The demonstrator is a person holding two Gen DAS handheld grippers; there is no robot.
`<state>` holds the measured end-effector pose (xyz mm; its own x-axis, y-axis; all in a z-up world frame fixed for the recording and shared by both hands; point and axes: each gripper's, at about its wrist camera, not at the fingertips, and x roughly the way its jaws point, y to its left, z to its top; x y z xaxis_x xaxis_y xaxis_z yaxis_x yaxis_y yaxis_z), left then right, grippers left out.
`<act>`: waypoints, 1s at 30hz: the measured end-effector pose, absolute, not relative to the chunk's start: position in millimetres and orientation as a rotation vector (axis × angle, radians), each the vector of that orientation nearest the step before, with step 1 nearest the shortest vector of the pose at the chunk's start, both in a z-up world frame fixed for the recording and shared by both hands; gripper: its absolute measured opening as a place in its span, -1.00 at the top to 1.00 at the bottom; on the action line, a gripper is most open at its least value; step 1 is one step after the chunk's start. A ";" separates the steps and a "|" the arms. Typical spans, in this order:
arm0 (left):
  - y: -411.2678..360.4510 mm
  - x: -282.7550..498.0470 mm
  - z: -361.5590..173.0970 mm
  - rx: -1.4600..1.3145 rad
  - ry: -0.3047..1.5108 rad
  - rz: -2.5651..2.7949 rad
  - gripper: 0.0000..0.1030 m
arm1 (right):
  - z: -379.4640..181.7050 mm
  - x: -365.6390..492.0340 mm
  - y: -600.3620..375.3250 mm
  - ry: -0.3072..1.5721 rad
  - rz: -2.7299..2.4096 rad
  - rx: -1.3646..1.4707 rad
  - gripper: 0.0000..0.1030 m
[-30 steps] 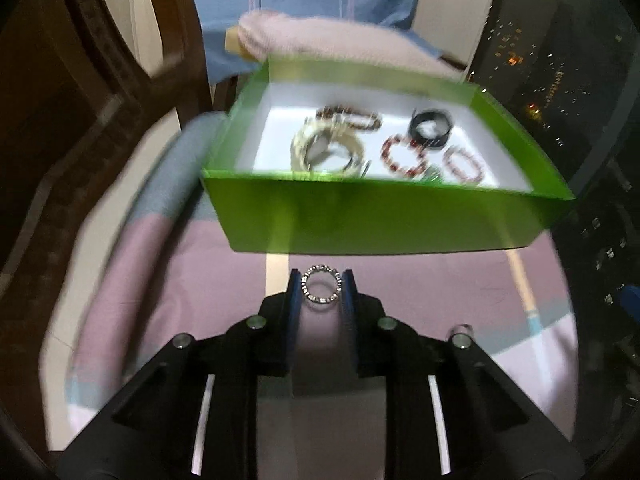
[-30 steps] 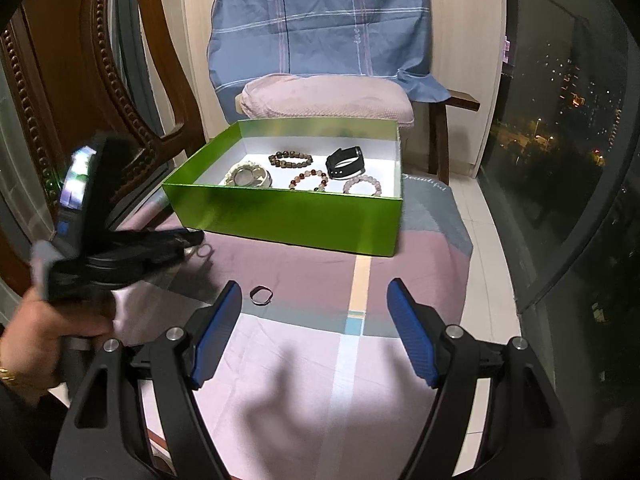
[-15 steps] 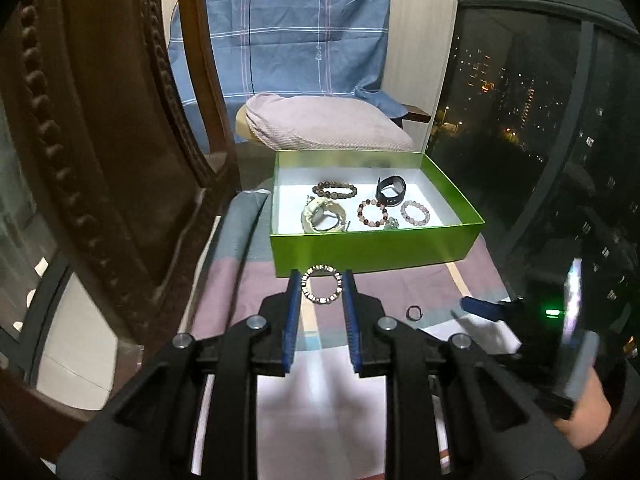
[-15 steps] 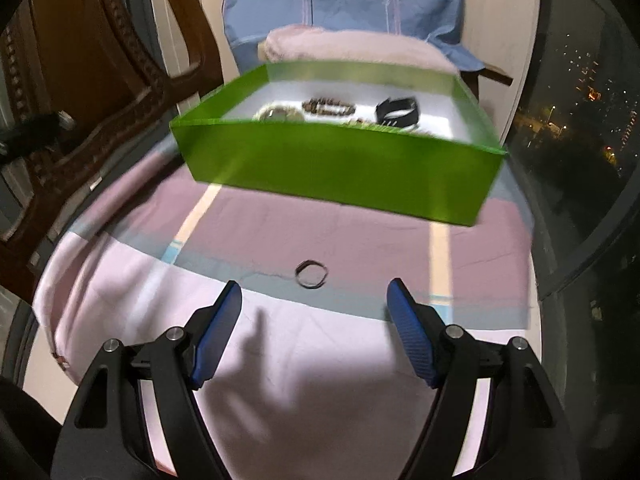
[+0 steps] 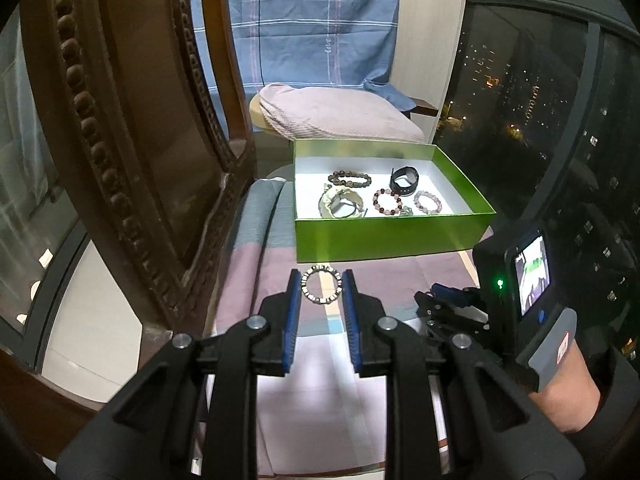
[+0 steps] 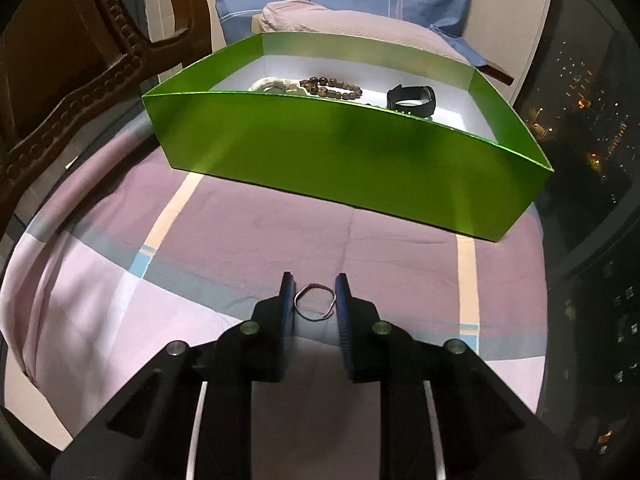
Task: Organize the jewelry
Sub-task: 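Lift both held rings and carry them toward the green box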
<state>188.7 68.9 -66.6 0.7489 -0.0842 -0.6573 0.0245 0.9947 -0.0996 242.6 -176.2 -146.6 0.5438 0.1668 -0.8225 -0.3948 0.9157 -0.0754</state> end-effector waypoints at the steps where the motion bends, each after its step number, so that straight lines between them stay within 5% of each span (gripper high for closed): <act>1: 69.0 188.3 -65.7 -0.089 0.720 -0.057 0.60 | -146.5 242.8 -177.6 0.943 0.338 -0.256 0.60; 18: 36.3 193.2 -61.9 -0.087 0.720 -0.104 0.60 | -16.8 188.0 -251.5 0.651 0.328 -0.088 0.60; 30: 6.8 194.3 -63.8 -0.070 0.713 -0.116 0.60 | -10.6 182.9 -289.5 0.635 0.310 -0.051 0.60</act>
<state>194.3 6.8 -63.8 0.7504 -0.1303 -0.6480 0.0823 0.9912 -0.1040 182.9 -289.5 -10.6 0.7608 0.2693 -0.5905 -0.3004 0.9526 0.0474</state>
